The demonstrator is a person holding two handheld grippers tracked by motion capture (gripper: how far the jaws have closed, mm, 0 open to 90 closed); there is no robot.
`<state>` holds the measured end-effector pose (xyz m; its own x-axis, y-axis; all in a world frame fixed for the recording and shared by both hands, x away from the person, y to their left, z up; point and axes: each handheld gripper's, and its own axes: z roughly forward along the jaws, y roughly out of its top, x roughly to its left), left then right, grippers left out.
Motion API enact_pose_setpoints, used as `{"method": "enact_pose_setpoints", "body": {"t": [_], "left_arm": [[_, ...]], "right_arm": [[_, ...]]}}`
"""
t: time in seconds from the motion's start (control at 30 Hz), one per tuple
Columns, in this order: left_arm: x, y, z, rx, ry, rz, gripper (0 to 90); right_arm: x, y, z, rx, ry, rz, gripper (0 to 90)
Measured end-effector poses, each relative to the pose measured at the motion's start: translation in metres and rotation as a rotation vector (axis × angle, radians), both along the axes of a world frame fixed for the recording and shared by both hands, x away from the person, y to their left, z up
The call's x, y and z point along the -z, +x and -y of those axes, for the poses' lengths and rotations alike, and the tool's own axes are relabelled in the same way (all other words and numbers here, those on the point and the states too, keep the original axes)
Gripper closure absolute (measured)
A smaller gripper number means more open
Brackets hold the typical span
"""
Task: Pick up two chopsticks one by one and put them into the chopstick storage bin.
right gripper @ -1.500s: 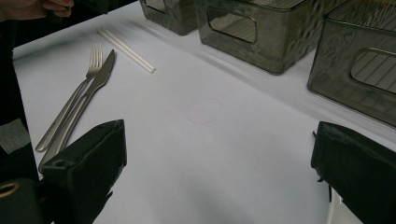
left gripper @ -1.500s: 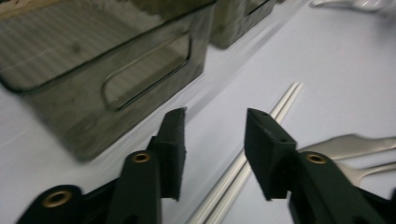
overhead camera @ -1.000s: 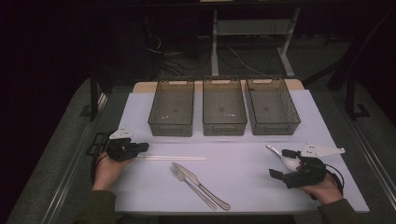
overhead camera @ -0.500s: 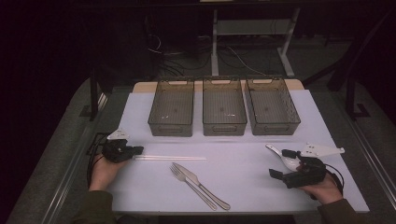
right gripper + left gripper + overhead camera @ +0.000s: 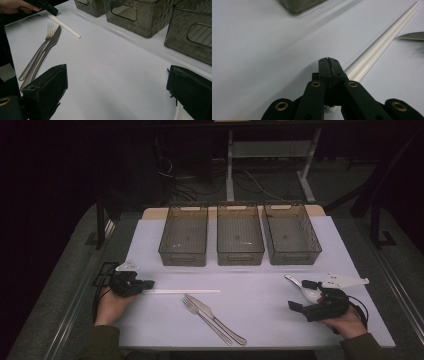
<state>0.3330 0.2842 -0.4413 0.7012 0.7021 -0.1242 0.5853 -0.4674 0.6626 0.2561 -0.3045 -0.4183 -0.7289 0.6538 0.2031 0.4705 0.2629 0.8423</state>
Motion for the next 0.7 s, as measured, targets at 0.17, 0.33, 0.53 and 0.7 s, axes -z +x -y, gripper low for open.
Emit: {"method": "enact_pose_setpoints", "body": {"t": [0.17, 0.33, 0.53, 0.7], "left_arm": [[-0.001, -0.005, -0.001, 0.001, 0.002, -0.004, 89.0], [0.000, -0.009, -0.005, -0.014, -0.006, -0.008, 89.0], [-0.001, -0.012, -0.008, -0.020, -0.011, -0.012, 88.9], [-0.004, -0.012, -0.007, -0.016, -0.033, 0.023, 85.5]], "right_arm": [[0.000, 0.000, 0.000, 0.002, 0.001, 0.001, 3.4], [0.000, 0.000, 0.000, 0.002, 0.000, -0.001, 3.4], [0.000, 0.000, 0.000, 0.003, 0.000, -0.001, 3.4], [0.000, 0.000, 0.000, 0.003, 0.000, -0.001, 3.4]]}}
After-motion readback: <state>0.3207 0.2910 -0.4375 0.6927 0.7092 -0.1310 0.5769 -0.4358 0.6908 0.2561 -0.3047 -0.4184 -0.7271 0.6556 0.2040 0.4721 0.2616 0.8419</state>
